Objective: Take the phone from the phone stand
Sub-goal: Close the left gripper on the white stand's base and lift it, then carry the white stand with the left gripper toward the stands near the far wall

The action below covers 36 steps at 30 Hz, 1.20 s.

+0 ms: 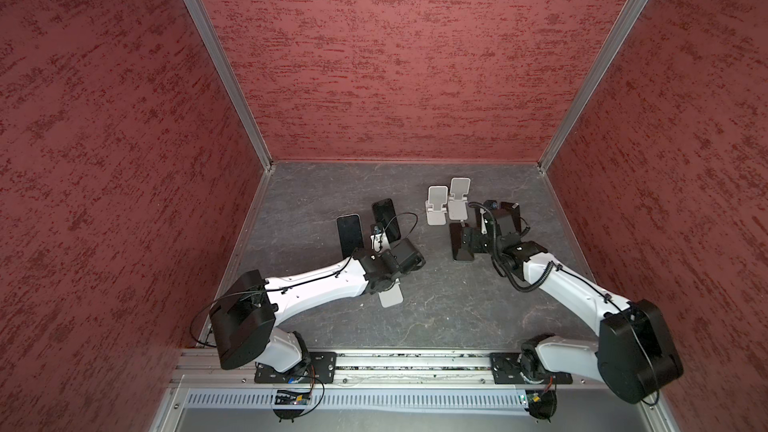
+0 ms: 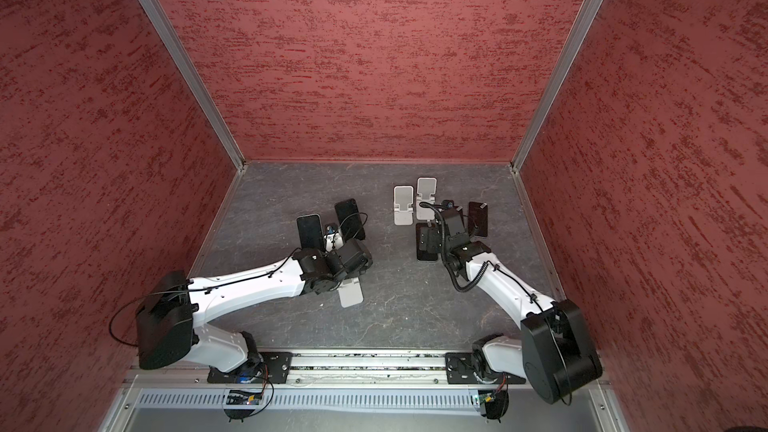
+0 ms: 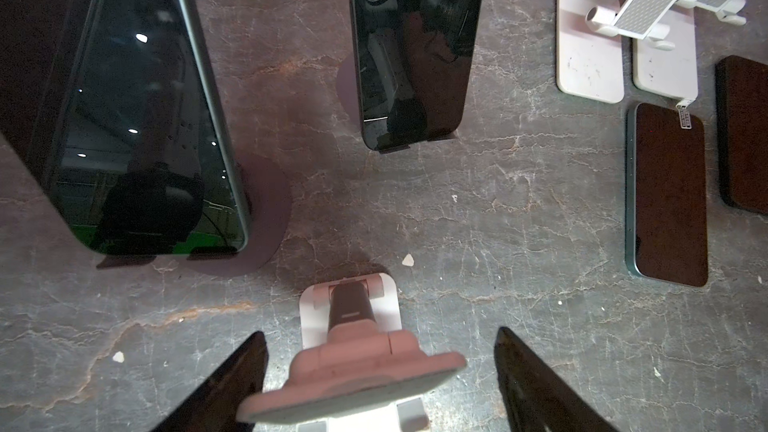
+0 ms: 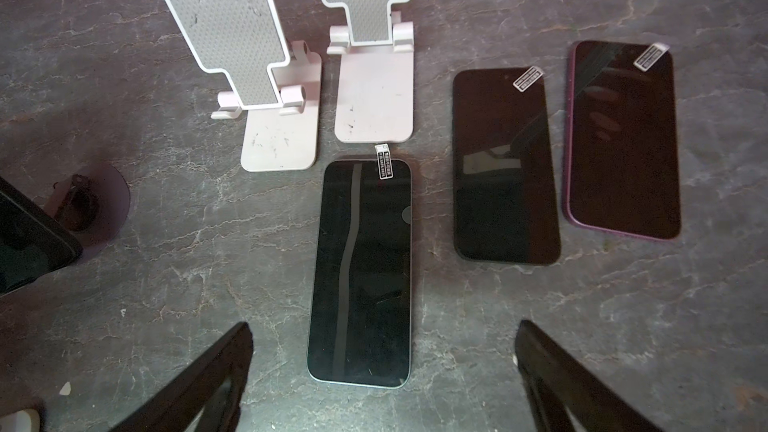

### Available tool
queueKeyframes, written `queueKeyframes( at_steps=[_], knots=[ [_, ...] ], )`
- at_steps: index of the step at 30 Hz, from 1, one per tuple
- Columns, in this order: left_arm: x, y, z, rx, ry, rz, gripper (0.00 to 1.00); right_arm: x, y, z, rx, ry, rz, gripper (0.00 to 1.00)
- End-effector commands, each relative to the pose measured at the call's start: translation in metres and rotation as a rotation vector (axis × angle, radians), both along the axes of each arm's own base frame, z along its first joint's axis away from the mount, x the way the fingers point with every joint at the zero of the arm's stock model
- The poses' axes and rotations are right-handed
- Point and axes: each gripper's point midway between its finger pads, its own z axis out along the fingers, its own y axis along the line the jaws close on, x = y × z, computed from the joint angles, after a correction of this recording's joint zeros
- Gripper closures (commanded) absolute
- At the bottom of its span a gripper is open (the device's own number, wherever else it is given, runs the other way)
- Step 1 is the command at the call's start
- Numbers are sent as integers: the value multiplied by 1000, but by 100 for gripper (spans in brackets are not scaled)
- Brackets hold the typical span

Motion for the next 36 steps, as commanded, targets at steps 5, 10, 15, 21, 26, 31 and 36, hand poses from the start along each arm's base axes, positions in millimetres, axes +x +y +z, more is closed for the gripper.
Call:
queueKeyframes(
  at_steps=[5,10,15,21,26,31,36],
  knots=[
    [2,0,-9,27,4,-12,22,2,2,6,25,-25,5,1],
    [1,0,-9,33,0,-15,29,3,2,6,26,-23,6,1],
    [0,1,-9,40,-1,-17,36,2,2,5,27,-22,5,1],
    [1,-9,1,45,-42,-60,42,4,2,6,30,-27,-2,1],
    [2,-24,16,44,-88,-125,43,4,-3,9,25,-43,-26,1],
    [5,-37,28,33,-114,-165,43,3,-6,11,26,-54,-40,1],
    [11,-53,41,7,-146,-211,43,2,-12,13,25,-65,-63,1]
  ],
)
